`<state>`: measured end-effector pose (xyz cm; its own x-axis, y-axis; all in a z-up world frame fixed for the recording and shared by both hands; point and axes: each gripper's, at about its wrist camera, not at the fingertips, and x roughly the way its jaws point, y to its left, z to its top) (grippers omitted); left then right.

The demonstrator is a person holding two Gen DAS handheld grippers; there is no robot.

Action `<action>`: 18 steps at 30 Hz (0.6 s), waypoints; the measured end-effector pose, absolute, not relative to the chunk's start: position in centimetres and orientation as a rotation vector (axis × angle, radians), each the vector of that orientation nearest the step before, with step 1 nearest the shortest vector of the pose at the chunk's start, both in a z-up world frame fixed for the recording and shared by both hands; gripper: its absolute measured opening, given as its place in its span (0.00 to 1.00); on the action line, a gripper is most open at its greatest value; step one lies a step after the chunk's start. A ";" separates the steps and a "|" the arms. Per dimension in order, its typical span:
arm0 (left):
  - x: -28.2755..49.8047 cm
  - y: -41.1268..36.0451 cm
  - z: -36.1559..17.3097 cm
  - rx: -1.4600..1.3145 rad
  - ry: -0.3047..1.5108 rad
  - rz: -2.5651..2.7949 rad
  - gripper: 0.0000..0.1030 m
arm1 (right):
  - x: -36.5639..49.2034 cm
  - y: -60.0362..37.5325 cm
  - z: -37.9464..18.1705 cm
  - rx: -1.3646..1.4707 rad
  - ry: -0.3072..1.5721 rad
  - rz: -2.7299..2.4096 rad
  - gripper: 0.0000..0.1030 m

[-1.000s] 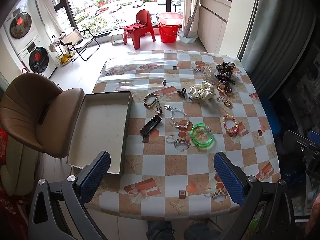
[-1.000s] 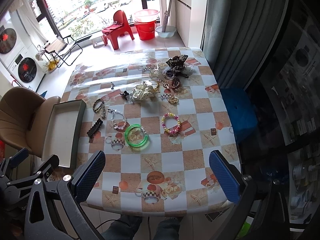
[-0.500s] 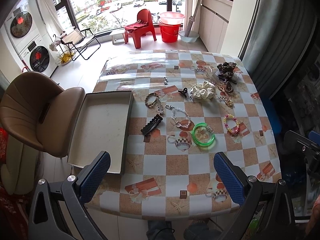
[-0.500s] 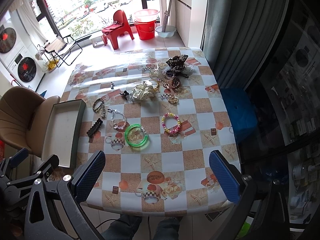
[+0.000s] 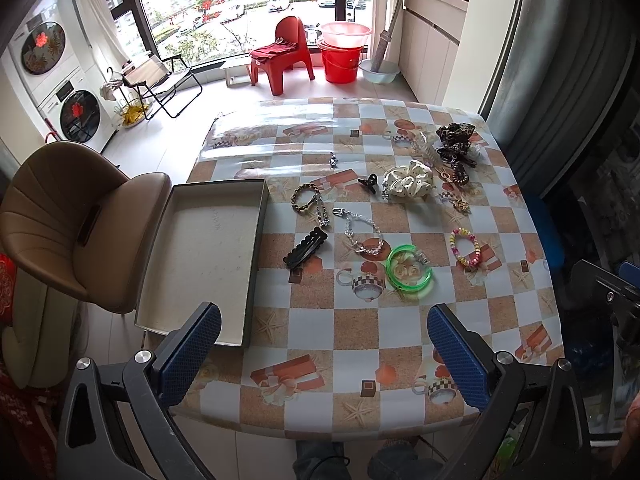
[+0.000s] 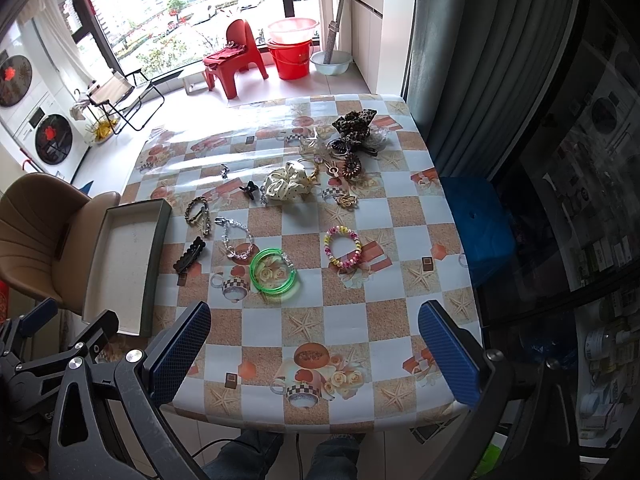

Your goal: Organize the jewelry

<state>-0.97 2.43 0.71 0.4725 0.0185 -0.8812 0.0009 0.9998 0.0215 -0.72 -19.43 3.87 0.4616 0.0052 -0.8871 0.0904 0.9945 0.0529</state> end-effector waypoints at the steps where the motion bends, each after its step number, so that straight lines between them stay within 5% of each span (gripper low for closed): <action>1: -1.0 2.4 0.7 0.020 1.079 0.010 1.00 | -0.7 -19.5 3.8 0.096 1.089 -0.053 1.00; 18: -0.9 2.4 0.8 0.020 1.081 0.009 1.00 | -0.7 -19.5 3.8 0.096 1.090 -0.053 1.00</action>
